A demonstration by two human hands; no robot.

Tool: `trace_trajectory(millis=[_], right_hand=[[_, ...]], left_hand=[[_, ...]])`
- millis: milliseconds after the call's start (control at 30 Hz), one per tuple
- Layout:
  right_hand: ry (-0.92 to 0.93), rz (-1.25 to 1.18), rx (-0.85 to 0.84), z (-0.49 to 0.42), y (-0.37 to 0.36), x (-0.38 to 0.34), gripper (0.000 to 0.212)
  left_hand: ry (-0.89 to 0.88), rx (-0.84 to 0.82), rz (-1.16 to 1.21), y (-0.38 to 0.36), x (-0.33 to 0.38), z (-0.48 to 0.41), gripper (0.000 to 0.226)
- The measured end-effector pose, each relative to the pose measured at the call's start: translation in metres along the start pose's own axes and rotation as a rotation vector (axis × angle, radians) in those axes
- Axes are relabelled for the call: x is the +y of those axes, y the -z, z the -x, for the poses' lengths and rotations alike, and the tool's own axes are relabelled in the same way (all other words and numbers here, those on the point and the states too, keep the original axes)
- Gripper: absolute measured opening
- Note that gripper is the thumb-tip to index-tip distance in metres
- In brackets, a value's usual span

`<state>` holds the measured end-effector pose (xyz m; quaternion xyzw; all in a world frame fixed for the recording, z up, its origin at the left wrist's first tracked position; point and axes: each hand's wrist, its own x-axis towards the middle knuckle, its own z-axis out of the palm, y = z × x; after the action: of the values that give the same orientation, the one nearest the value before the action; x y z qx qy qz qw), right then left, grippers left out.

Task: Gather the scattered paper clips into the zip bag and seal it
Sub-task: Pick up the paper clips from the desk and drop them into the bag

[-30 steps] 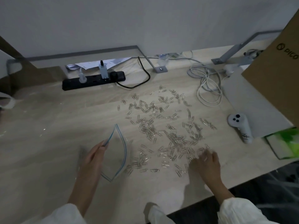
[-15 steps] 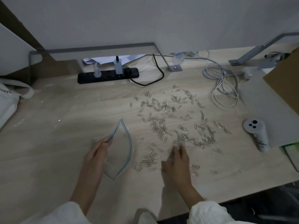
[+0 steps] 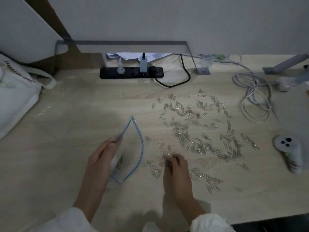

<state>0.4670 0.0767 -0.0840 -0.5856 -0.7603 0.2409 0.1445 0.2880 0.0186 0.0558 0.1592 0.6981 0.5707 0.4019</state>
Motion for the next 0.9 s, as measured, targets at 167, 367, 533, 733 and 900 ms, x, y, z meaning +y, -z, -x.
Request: trace_trajectory(millis=[167,367,533,733,900], right_hand=[[0.064,0.033,-0.054,-0.007,0.001,0.0,0.014],[0.197,0.235,-0.001,-0.017,-0.001,0.004,0.045],[0.165,0.46,-0.063,-0.024,0.002,-0.004,0.06],[0.192,0.528,-0.092,-0.033,0.002,-0.01,0.031],[0.024,0.386,-0.249,-0.036,0.014,-0.012,0.032]], left_hand=[[0.017,-0.024,0.032,0.002,0.001,-0.004,0.028],[0.035,-0.049,0.039,0.002,0.0,-0.011,0.028],[0.042,-0.064,0.037,0.001,0.0,-0.016,0.028],[0.046,-0.07,0.047,0.004,0.003,-0.019,0.029],[0.03,-0.085,0.03,0.008,0.003,-0.018,0.029]])
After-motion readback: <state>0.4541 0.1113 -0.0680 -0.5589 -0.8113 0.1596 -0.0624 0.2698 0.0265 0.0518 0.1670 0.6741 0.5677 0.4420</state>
